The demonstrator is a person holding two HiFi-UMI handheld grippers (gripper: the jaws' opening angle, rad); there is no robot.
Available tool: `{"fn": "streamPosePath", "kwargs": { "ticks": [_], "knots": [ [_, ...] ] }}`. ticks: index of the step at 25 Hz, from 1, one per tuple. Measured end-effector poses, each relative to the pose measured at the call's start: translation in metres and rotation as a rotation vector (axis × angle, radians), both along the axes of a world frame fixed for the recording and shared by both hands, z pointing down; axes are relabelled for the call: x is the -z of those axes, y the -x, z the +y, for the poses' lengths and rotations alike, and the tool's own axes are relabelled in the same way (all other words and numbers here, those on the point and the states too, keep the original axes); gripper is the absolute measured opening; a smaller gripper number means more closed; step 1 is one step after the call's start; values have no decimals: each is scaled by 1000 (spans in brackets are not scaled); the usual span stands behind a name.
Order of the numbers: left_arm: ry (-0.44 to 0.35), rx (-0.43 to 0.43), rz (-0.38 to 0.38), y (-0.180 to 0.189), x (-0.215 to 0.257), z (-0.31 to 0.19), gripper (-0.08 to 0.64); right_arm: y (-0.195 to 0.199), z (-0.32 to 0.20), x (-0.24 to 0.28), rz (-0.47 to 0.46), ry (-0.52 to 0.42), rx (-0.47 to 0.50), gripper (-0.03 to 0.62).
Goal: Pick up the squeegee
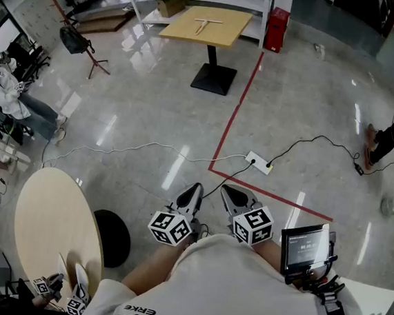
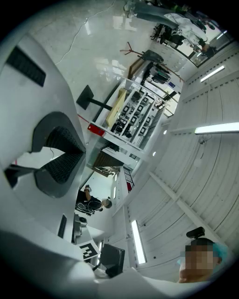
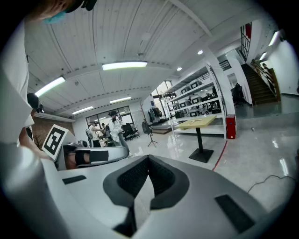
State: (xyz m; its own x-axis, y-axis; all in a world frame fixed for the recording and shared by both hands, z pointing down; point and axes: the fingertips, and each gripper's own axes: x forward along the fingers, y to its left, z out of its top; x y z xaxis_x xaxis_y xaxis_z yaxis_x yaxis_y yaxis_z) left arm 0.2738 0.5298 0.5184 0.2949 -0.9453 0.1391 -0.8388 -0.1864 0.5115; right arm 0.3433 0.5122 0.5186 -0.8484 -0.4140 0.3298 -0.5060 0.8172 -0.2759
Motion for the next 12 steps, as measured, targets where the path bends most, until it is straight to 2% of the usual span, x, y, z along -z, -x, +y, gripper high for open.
{"fn": "streamPosePath", "kwargs": {
  "ticks": [12],
  "knots": [
    [1, 34, 7, 13, 5, 7, 5, 9, 7, 5, -16, 13, 29, 3]
  ]
}}
